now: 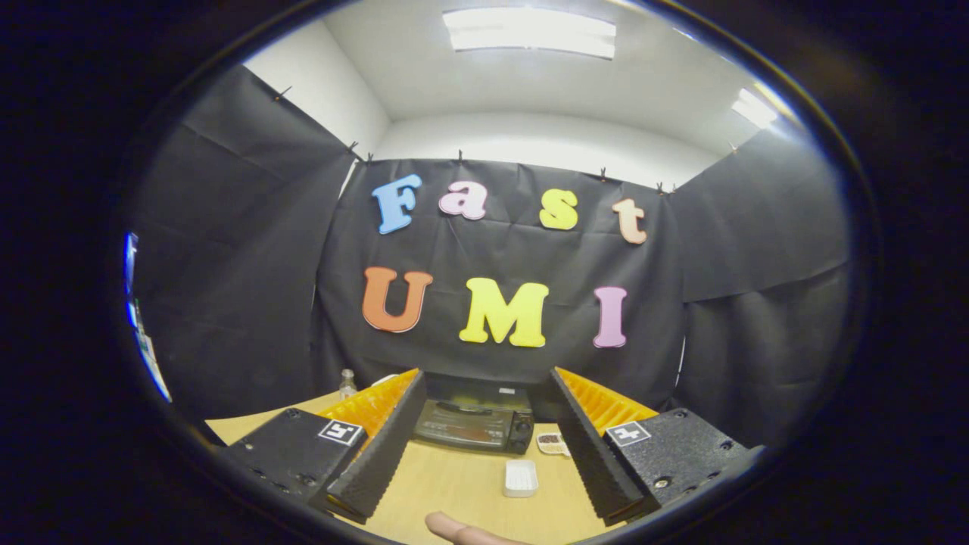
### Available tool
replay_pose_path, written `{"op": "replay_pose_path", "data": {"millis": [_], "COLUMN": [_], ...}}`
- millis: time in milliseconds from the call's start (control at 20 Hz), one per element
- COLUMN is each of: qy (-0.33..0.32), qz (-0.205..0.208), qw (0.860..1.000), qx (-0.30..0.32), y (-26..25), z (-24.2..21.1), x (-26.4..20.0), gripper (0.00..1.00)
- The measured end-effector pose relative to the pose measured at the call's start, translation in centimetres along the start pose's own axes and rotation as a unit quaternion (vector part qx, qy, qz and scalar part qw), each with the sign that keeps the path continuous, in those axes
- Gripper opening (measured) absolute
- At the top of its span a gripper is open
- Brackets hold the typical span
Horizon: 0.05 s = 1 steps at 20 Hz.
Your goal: Open the toaster oven, put the food inside, and close the toaster oven door.
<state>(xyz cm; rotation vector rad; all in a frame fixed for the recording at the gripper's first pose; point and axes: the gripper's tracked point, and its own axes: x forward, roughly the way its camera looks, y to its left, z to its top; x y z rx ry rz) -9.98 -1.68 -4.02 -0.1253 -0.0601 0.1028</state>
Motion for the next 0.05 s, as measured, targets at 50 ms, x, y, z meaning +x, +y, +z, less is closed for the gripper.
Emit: {"op": "replay_pose_path", "data": {"millis": [50], "qy": [0.002], "qz": [0.001], "qw": [1.0], "qx": [0.004], "y": [-0.04], "z": [-0.13], "x": [-0.04], "gripper": [1.0]}}
